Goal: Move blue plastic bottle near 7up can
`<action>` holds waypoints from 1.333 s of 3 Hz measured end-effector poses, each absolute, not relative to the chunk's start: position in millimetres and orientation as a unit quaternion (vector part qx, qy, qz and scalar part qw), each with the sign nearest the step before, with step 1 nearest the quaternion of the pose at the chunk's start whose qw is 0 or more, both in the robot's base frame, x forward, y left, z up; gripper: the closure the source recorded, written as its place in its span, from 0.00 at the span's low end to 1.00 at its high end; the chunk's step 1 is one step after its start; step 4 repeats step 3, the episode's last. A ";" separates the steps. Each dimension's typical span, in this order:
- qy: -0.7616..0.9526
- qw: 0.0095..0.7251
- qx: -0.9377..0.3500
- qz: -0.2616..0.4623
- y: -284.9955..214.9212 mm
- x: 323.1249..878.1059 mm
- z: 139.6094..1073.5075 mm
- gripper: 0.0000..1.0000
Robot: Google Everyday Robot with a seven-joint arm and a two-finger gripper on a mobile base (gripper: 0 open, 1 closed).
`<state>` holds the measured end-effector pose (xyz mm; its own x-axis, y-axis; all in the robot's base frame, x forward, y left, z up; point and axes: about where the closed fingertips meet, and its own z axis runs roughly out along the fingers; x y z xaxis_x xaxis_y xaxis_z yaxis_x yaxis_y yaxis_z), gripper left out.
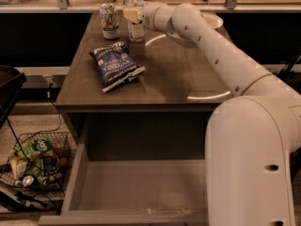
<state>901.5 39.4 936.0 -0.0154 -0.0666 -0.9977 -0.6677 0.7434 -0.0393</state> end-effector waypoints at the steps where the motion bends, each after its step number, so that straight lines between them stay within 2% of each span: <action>1: 0.673 0.646 -0.274 0.234 42.6 901.4 935.0 0.13; 2: 0.673 0.645 -0.275 0.235 45.6 901.3 934.1 0.00; 4: 0.673 0.645 -0.275 0.235 45.6 901.3 934.1 0.00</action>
Offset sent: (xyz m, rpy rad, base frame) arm -0.0001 0.0032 -0.0010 0.0003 0.0014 0.0038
